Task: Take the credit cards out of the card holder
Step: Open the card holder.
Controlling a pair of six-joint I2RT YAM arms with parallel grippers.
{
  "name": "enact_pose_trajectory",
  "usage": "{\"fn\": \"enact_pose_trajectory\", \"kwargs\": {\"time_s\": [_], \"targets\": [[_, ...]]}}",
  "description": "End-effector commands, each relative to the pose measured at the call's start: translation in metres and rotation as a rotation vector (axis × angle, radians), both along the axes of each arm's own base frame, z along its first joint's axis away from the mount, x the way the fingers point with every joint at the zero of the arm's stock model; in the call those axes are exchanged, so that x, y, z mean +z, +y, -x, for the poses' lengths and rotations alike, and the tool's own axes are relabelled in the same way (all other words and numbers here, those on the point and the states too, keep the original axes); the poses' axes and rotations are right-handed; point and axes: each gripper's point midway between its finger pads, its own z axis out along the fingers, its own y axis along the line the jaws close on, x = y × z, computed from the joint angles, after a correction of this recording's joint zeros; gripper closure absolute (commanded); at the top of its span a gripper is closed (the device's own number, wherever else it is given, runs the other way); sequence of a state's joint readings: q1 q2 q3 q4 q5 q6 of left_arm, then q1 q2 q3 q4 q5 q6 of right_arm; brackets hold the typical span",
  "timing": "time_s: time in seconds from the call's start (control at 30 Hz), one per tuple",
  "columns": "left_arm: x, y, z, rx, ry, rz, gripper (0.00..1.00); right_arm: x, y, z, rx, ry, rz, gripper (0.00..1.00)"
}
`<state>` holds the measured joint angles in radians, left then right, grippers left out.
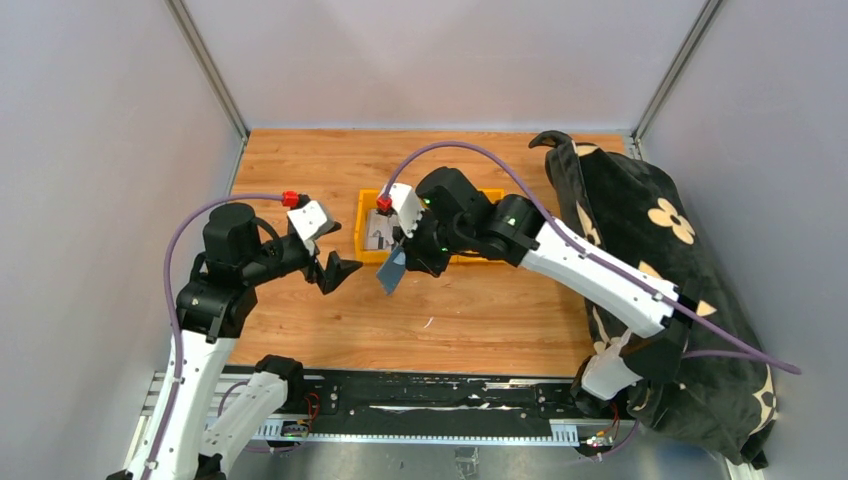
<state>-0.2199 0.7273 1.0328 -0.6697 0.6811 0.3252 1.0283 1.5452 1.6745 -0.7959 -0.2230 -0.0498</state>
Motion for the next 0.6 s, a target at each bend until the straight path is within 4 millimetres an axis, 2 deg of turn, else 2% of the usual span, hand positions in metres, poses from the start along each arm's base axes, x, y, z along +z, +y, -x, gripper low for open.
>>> {"fn": "enact_pose_trajectory", "kwargs": {"time_s": [0.0, 0.17, 0.3, 0.43, 0.5, 0.57], "targets": [[0.003, -0.004, 0.01, -0.088, -0.072, -0.046, 0.1, 0.051, -0.002, 0.03, 0.179, -0.072, -0.148, 1.0], [0.004, -0.022, 0.041, -0.265, -0.036, 0.006, 0.11, 0.071, 0.004, 0.053, 0.31, -0.076, -0.28, 1.0], [0.001, -0.015, 0.031, -0.249, -0.133, -0.071, 0.18, 0.087, 0.005, 0.069, 0.39, -0.075, -0.357, 1.0], [0.015, -0.011, 0.014, -0.197, -0.178, -0.089, 0.27, 0.088, 0.002, 0.075, 0.415, -0.07, -0.363, 1.0], [0.018, -0.015, 0.013, -0.222, -0.184, -0.081, 0.31, 0.088, 0.001, 0.08, 0.441, -0.055, -0.369, 1.0], [0.017, -0.024, 0.021, -0.282, -0.153, -0.04, 0.31, 0.09, 0.004, 0.086, 0.476, -0.044, -0.387, 1.0]]}}
